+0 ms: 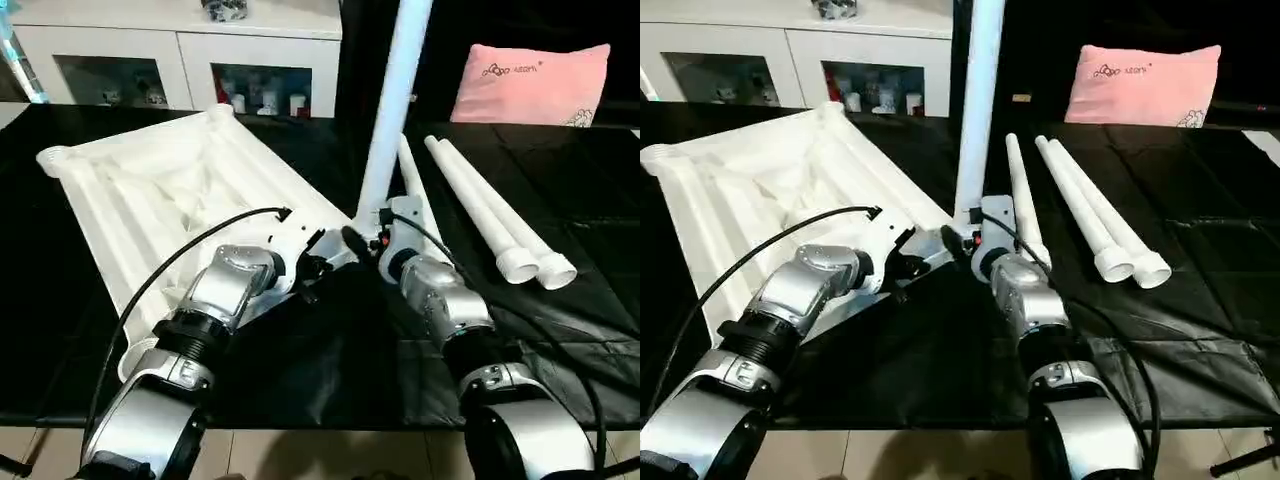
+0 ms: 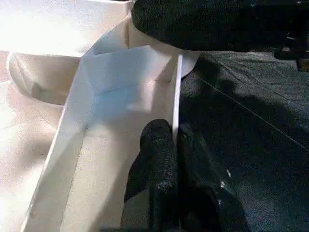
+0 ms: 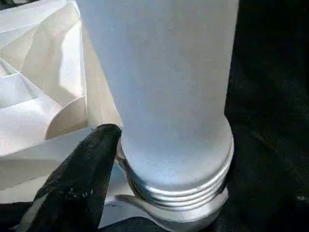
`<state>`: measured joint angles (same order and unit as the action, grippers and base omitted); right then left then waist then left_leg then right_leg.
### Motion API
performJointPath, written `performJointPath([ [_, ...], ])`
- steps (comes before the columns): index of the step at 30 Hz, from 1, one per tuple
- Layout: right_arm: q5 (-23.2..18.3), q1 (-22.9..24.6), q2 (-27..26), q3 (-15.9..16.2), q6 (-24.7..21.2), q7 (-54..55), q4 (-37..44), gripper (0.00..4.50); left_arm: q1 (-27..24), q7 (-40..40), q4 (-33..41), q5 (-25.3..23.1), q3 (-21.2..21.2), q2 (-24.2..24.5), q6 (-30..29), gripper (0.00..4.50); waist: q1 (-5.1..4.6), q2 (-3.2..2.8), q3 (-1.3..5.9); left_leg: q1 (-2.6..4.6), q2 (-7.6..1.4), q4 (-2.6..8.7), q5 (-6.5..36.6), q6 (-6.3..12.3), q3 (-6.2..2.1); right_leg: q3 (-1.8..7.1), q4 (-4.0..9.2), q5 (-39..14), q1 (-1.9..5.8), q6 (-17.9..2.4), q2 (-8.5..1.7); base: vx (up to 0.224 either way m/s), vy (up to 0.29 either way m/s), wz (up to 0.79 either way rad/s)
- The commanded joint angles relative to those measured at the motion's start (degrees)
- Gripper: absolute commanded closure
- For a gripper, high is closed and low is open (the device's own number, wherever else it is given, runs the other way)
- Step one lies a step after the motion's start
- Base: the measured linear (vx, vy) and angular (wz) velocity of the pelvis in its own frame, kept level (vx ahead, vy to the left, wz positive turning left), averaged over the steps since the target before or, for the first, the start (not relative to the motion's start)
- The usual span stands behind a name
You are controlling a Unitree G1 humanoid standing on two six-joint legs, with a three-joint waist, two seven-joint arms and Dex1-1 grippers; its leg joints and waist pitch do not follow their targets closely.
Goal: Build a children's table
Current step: Rotate leg to tighten
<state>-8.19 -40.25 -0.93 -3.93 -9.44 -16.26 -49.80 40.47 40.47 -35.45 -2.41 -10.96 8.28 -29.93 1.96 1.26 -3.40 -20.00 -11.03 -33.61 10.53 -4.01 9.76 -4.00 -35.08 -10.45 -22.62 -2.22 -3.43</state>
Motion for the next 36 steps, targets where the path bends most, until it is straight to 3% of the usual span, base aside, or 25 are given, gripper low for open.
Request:
performJointPath([
  [1,0.78,1.82,-3.39,4.26,-1.29,-3.99,-3.22,0.57,0.65,-0.35,1.9,1.69,0.74,-1.35,2.33,4.5,0.51,-0.1,3.67,-0.27,-1.6,3.66,10.8,1.83,-0.5,2.73,5.18,-17.59,2.87,-9.4,-4.71,0.0,0.0,0.0],
  [4,0.79,2.94,-2.13,4.31,-0.81,-5.87,-1.46,0.14,0.41,-0.08,1.63,1.81,0.98,-0.63,2.7,4.5,0.55,-0.07,3.72,-0.33,-1.65,3.7,10.82,1.81,-0.51,2.79,5.15,-17.58,2.88,-9.16,-4.71,0.0,0.0,0.0],
  [5,1.38,4.56,-0.67,4.74,-0.75,-7.18,0.96,0.1,-0.02,0.19,1.73,1.64,1.1,0.12,3.06,4.5,0.54,0.25,3.67,-0.27,-1.66,3.72,11.06,2.08,-0.47,2.78,5.21,-17.7,2.84,-9.03,-4.62,0.0,0.0,0.0],
  [8,1.57,6.99,1.44,5.38,-0.54,-9.57,4.96,0.04,-0.61,0.84,1.92,1.61,1.17,1.2,3.32,4.5,0.62,0.45,3.66,-0.3,-1.66,3.67,10.4,2.59,-0.37,2.85,5.2,-17.11,2.8,-8.86,-4.63,0.0,0.0,0.0],
  [11,-0.24,11.97,5.6,5.86,-1.96,-15.2,14.41,0.04,-2.01,4.48,2.33,0.51,-0.76,4.31,5.75,4.5,0.92,0.84,3.61,-0.67,-1.61,3.75,9.64,3.45,-0.46,2.92,5.22,-18.01,3.11,-7.04,-4.63,0.0,0.0,0.0],
  [16,-1.05,16.23,10.88,7.12,-3.14,-21.8,23.51,0.04,-3.56,9.23,3.15,0.07,-2.35,7.79,7.54,4.5,1.09,0.57,3.55,-0.56,-1.75,3.83,9.82,3.26,-0.48,2.84,5.52,-20.25,2.78,-6.81,-4.62,0.0,0.0,0.0],
  [17,-0.94,16.67,11.76,7.41,-3.43,-22.53,24.62,0.04,-3.78,10.11,3.34,0.19,-2.52,8.33,7.67,4.5,1.15,0.33,3.58,-0.44,-1.85,3.85,9.74,2.98,-0.5,2.89,5.34,-19.54,2.66,-6.89,-4.56,0.0,0.0,0.0],
  [22,-1.51,19.34,17.89,10.22,-3.45,-32.07,30.72,0.04,-5.5,16.84,5.21,0.85,-4.59,11.84,10.37,4.5,1.37,0.45,3.59,-0.48,-1.88,3.77,9.68,3.51,-0.42,3.04,5.08,-16.08,2.82,-7.76,-4.5,0.0,0.0,0.0],
  [25,-3.3,19.69,20.16,9.86,-3.55,-36.59,32.47,0.04,-6.21,21.47,6.34,1.41,-5.91,13.84,11.59,4.5,1.58,0.62,3.63,-0.57,-1.77,3.68,9.14,3.79,-0.29,3.01,5.13,-16.13,2.85,-8.17,-4.58,0.0,0.0,0.0],
  [28,-4.06,19.38,21.83,10.01,-4.0,-39.45,33.01,0.04,-6.47,25.21,7.07,1.49,-7.15,15.5,12.18,4.5,1.78,0.4,3.6,-0.45,-1.9,3.73,8.91,3.71,-0.35,3.0,5.03,-15.96,2.75,-8.49,-4.56,0.0,0.0,0.0],
  [31,-3.88,18.51,23.84,11.41,-3.35,-43.05,32.86,0.04,-6.56,30.78,8.0,1.5,-9.17,17.79,12.99,4.5,2.0,0.19,3.63,-0.15,-2.0,3.76,9.1,3.3,-0.3,3.07,4.72,-13.44,2.72,-9.82,-4.49,0.0,0.0,0.0],
  [36,-2.77,15.37,25.06,14.02,-1.08,-49.3,29.36,0.04,-6.27,39.71,8.75,1.79,-12.11,20.64,16.42,4.5,2.29,0.03,3.59,-0.03,-2.07,3.78,9.99,2.78,-0.3,3.07,4.72,-14.49,2.71,-10.2,-4.65,0.0,0.0,0.0],
])
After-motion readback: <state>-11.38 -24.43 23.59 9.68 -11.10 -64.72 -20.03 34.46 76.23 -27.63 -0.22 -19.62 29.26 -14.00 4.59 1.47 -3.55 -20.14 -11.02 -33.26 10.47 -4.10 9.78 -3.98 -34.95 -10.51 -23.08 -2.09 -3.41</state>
